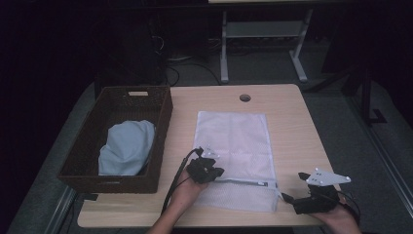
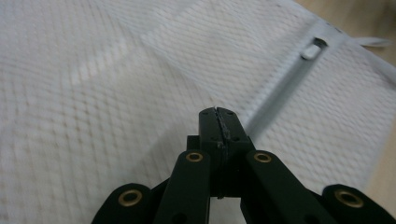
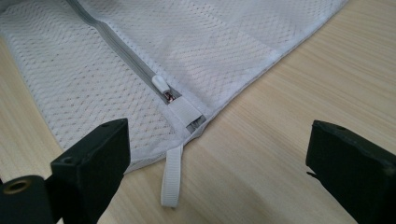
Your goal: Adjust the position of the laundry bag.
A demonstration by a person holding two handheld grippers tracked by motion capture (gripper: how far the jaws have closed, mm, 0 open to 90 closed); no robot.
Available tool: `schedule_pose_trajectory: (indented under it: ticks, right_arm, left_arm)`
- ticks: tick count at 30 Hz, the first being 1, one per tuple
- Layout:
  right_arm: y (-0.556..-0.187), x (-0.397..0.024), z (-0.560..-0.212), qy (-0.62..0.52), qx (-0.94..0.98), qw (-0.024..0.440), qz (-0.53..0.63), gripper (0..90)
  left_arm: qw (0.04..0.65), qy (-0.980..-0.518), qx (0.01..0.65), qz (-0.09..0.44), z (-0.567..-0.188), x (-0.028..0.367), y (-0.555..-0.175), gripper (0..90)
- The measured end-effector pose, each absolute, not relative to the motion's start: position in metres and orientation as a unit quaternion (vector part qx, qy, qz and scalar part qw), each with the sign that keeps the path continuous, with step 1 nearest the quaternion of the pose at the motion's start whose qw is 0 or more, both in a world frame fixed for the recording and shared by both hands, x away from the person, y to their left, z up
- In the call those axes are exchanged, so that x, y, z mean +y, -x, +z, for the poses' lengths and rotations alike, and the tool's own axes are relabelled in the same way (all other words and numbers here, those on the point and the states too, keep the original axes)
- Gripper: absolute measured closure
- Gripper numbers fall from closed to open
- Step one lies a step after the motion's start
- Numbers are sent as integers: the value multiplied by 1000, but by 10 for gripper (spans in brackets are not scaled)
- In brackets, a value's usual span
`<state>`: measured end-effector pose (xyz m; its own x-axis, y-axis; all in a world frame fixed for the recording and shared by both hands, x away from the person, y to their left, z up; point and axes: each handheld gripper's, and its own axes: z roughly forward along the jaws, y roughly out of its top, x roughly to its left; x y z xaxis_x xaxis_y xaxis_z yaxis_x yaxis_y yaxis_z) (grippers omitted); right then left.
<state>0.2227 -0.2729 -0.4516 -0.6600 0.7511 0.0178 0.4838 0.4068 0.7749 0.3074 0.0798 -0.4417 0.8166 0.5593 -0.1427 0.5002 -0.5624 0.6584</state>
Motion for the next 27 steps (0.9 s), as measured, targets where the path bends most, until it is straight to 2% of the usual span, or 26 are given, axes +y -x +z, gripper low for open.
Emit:
schedule_pose_trajectory:
  ticks: [11,27]
  right_arm:
    - [-223,-272,-452,-374,823,170,393,60]
    - [-223,-272,-452,-374,824,170,392,60]
  left_arm:
    - [346,-892,290,7,-456,86,-271,900]
    - [346,-896,278,2,-462,65,-285,900]
